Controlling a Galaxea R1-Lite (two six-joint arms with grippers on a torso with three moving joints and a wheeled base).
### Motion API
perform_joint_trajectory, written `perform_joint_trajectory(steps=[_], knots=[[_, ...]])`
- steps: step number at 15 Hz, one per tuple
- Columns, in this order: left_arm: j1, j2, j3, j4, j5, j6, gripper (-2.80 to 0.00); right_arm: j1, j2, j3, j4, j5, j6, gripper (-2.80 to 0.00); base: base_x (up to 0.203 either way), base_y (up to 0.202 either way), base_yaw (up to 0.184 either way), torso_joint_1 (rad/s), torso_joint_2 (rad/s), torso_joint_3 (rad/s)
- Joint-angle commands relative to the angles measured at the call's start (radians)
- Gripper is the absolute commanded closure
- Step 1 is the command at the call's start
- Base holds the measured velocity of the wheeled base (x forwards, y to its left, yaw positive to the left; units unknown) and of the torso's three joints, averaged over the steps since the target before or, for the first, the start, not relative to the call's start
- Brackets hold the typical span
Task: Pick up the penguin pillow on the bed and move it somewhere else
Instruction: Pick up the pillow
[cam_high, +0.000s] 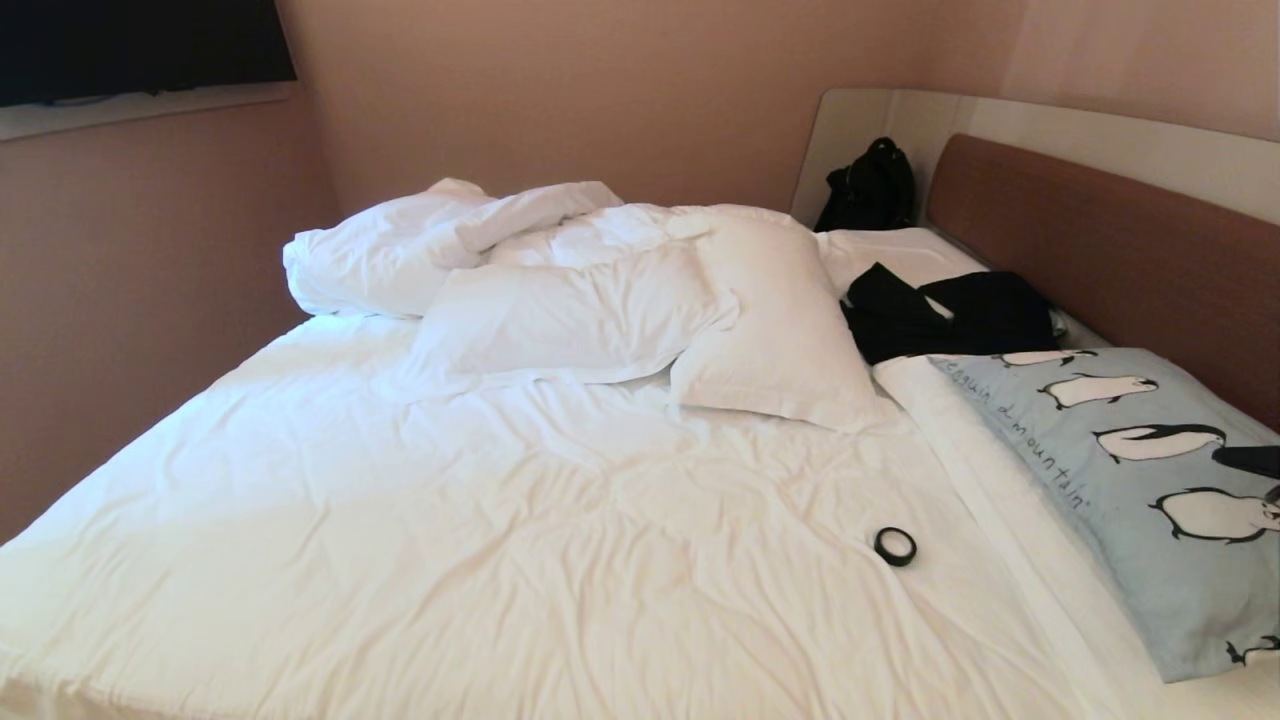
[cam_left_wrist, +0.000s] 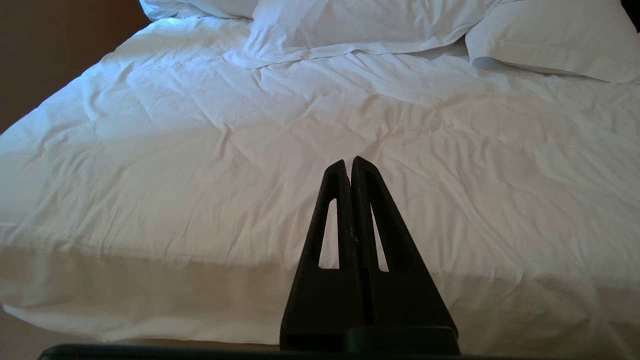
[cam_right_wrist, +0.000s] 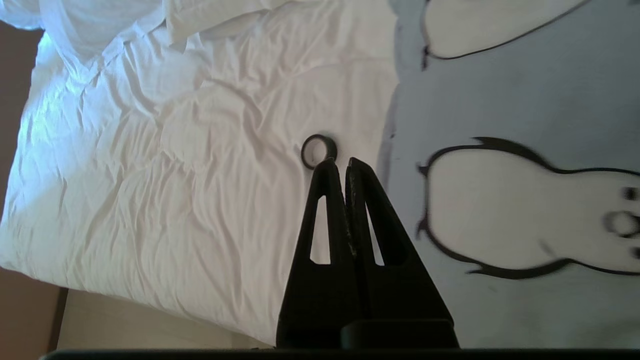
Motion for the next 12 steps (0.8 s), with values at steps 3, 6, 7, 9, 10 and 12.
perform_joint_trajectory(steps=[3,6,7,9,10,12], knots=[[0.0,0.0,0.002,0.0,0.0,-0.001,0.0,0.089,-0.058,0.07,-0.002,-0.098,-0.002,0.0,0.0,0.0,0.0,0.0,0.0,0.0],[0.0,0.0,0.002,0.0,0.0,-0.001,0.0,0.161,-0.071,0.098,-0.004,-0.262,-0.004,0.0,0.0,0.0,0.0,0.0,0.0,0.0],[0.0,0.0,0.002,0.0,0.0,0.0,0.0,0.183,-0.093,0.111,-0.004,-0.302,-0.001,0.0,0.0,0.0,0.0,0.0,0.0,0.0],[0.0,0.0,0.002,0.0,0.0,0.0,0.0,0.218,-0.163,0.142,-0.003,-0.353,0.007,0.0,0.0,0.0,0.0,0.0,0.0,0.0],[0.0,0.0,0.002,0.0,0.0,0.0,0.0,0.235,-0.214,0.157,-0.002,-0.382,0.015,0.0,0.0,0.0,0.0,0.0,0.0,0.0],[0.0,0.0,0.002,0.0,0.0,0.0,0.0,0.256,-0.34,0.186,0.001,-0.411,0.04,0.0,0.0,0.0,0.0,0.0,0.0,0.0]])
